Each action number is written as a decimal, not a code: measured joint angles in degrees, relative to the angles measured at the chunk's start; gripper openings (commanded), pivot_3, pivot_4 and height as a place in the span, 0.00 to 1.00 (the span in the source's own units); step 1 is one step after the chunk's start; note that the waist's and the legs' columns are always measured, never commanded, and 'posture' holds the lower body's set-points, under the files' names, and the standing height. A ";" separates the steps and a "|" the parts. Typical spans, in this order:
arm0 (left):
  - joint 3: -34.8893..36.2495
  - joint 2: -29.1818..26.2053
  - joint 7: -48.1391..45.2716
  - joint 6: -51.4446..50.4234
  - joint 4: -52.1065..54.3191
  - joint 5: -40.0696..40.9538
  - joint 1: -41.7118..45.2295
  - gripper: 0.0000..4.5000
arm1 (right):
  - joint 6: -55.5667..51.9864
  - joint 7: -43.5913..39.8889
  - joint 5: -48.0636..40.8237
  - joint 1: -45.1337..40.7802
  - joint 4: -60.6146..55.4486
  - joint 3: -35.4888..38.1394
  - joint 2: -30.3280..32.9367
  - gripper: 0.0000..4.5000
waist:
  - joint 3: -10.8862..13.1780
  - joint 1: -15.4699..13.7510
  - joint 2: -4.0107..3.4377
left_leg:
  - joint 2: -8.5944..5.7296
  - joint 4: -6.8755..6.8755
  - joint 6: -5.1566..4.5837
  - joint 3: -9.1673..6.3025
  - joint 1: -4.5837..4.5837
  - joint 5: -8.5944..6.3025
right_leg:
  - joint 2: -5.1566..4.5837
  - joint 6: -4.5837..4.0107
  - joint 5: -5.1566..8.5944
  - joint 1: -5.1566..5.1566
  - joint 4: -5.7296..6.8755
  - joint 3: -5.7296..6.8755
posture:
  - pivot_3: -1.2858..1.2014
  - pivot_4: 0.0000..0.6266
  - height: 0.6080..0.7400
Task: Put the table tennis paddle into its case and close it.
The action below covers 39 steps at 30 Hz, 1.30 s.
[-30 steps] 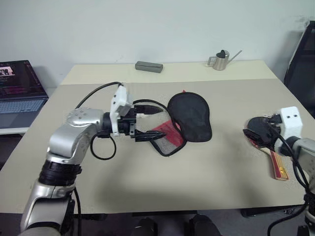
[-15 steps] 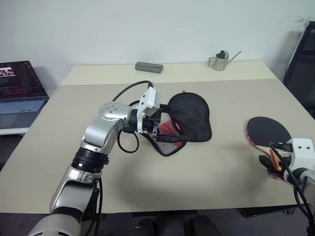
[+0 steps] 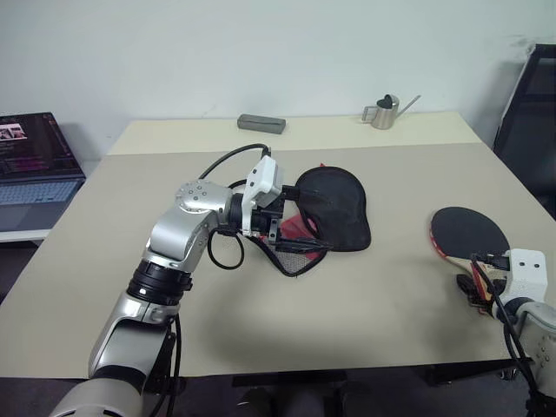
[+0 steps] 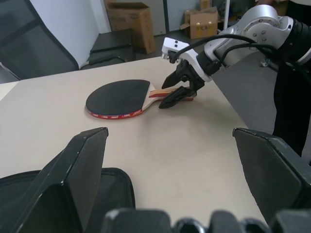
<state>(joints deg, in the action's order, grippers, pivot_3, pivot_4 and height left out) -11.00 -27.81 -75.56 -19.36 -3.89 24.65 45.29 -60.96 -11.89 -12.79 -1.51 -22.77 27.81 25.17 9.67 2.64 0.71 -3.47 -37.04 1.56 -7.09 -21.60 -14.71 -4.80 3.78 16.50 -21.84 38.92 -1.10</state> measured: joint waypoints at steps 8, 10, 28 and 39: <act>0.02 -0.61 0.02 -0.07 0.78 0.00 -0.95 1.00 | 1.16 0.39 0.39 0.70 -0.20 -3.91 0.22 0.35 | -0.07 -0.14 0.21 | 0.01 0.06 0.01 -0.09 0.51 -0.01 | 0.01 0.19 0.12 0.55 -0.10 0.03 | 0.52 0.24 1.00; 0.03 -0.96 0.05 -0.09 1.00 0.00 -1.19 1.00 | 1.01 0.67 0.39 0.72 -0.62 -4.42 0.23 0.25 | -0.08 -0.24 0.27 | 0.01 0.06 0.01 -0.10 0.51 -0.01 | 0.00 0.18 0.11 0.55 -0.11 0.03 | 0.52 0.24 1.00; 6.86 -9.16 3.91 0.83 -1.23 -0.90 -3.78 1.00 | -3.47 5.20 0.21 -7.62 0.16 -5.81 -2.14 0.24 | 0.30 -0.13 0.41 | 0.03 0.22 0.02 -0.11 0.32 -0.02 | 0.01 0.10 0.07 0.24 -0.12 0.01 | 0.52 0.24 1.00; 10.60 -12.40 6.81 0.62 -1.09 -0.88 -7.63 1.00 | -4.95 5.23 0.08 -14.42 -2.56 -9.90 -2.09 0.24 | 0.38 -0.49 0.37 | -0.07 0.21 0.05 -0.24 -0.53 -0.04 | -0.09 0.02 0.05 -0.49 -0.25 0.13 | 0.52 0.24 1.00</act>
<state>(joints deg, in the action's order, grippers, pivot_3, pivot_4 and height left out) -0.40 -40.22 -68.75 -18.74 -4.98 23.76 37.66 -65.91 -6.66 -12.71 -15.93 -25.33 17.92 23.07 10.05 2.16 1.08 -3.54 -36.83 1.61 -7.33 -22.12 -14.76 -4.89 3.80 16.55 -22.33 38.66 -0.97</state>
